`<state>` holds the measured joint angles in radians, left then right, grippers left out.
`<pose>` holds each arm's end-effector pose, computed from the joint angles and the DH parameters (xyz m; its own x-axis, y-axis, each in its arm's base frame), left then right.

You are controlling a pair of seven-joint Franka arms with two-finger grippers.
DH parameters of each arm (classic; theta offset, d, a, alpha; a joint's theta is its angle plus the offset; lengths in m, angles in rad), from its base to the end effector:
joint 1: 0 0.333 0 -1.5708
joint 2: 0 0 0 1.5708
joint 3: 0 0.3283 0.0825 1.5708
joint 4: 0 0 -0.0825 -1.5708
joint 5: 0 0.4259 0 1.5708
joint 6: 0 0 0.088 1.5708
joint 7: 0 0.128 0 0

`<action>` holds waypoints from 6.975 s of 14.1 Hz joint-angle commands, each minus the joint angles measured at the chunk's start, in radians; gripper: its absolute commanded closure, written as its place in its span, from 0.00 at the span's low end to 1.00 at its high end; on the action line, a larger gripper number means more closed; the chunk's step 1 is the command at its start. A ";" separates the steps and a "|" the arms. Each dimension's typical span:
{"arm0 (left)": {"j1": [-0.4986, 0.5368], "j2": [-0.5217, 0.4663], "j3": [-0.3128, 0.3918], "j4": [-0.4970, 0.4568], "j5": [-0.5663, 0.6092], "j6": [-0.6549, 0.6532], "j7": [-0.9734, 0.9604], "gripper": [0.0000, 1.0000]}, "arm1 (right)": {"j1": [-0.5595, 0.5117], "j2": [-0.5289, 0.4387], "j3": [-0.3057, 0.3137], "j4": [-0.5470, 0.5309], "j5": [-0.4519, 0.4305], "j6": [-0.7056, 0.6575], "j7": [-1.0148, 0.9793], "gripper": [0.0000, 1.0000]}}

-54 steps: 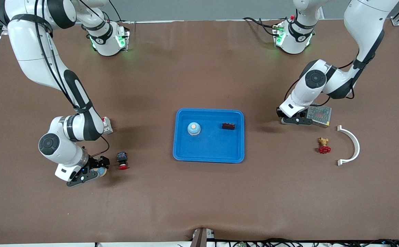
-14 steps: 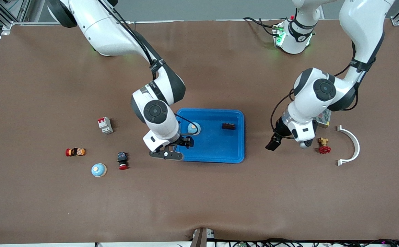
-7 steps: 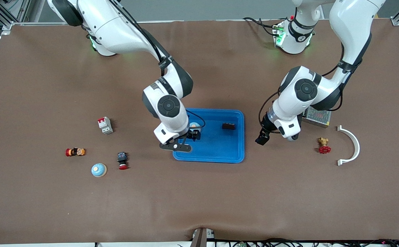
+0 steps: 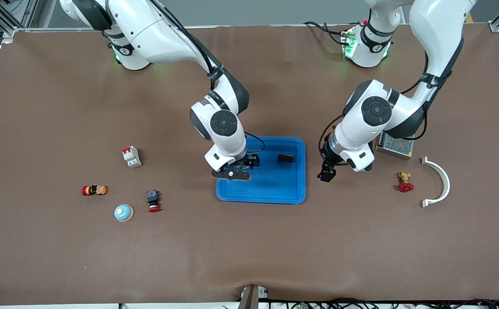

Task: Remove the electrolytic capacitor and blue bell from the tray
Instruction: 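Move the left gripper and the right gripper back over the blue tray, then grasp the second capacitor with the left gripper while the right grasps bell, then lift the capacitor with the left gripper while the right gripper carries bell, then lower the bell near the buttons while the left gripper carries capacitor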

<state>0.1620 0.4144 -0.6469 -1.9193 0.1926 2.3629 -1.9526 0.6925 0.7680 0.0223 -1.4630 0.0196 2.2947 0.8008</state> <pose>0.6030 -0.2915 0.2919 0.1801 0.9744 -0.1346 0.9820 -0.1703 0.0816 0.5831 0.5035 0.1938 0.9941 -0.1058 0.0219 -0.1041 -0.9923 -0.0671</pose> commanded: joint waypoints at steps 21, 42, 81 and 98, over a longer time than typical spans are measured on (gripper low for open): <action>-0.400 0.291 0.177 0.292 0.071 -0.223 -0.287 0.00 | 0.050 -0.009 -0.018 -0.123 -0.029 0.152 0.021 0.00; -0.441 0.365 0.177 0.283 0.162 -0.218 -0.293 0.00 | 0.051 0.014 -0.018 -0.131 -0.041 0.181 0.021 0.33; -0.343 0.279 0.181 0.450 0.149 -0.471 0.328 1.00 | -0.649 -0.414 -0.016 0.043 0.051 -0.718 -1.057 0.43; -0.266 0.254 0.174 0.454 0.139 -0.452 1.023 1.00 | -0.875 -0.610 -0.015 -0.508 0.040 -0.296 -1.422 0.43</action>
<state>-0.1147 0.6835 -0.4696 -1.4636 0.3478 1.9161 -1.0175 -0.1430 0.2039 -0.0114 -1.8997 0.0716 1.9610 -0.5767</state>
